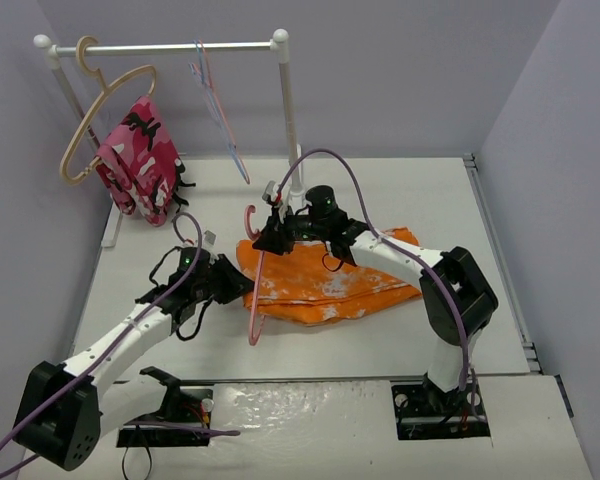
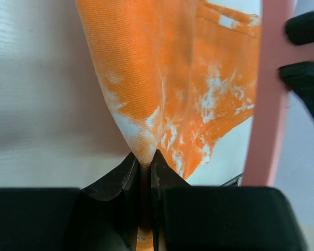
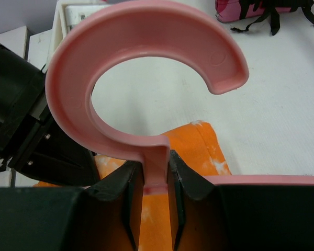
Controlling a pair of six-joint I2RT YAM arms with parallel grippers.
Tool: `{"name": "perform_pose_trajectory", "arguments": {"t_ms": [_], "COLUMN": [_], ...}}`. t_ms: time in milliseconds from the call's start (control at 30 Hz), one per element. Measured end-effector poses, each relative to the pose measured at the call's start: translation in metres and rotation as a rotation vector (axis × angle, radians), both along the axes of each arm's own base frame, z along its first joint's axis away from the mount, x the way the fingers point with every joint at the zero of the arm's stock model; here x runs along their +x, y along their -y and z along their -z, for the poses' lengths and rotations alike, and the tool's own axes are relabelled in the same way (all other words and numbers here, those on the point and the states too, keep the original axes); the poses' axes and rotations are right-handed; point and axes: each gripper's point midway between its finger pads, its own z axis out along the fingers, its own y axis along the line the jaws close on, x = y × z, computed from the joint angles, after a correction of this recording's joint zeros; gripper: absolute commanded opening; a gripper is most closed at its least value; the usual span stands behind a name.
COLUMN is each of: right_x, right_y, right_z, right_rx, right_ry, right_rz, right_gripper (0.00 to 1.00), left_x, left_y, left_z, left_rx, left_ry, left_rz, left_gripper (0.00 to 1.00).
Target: Place the trousers on the hanger
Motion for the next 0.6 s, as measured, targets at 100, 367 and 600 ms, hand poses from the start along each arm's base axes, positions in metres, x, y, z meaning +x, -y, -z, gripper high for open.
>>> {"name": "perform_pose_trajectory", "arguments": {"t_ms": [100, 367, 600], "right_x": [-0.007, -0.027, -0.036], "right_y": [0.0, 0.015, 0.025], "right_z": [-0.015, -0.092, -0.117], "right_rx": [0.022, 0.125, 0.164], "right_ry": [0.007, 0.111, 0.154], "right_rz": [-0.026, -0.109, -0.137], "right_gripper": [0.0, 0.0, 0.0], "left_x": [0.006, 0.026, 0.019], "left_y": [-0.002, -0.004, -0.005], "left_z": [-0.029, -0.169, -0.206], "left_rx": [0.011, 0.042, 0.097], "left_ry": [0.031, 0.28, 0.343], "left_rz": [0.027, 0.153, 0.252], "left_gripper": [0.0, 0.0, 0.0]}}
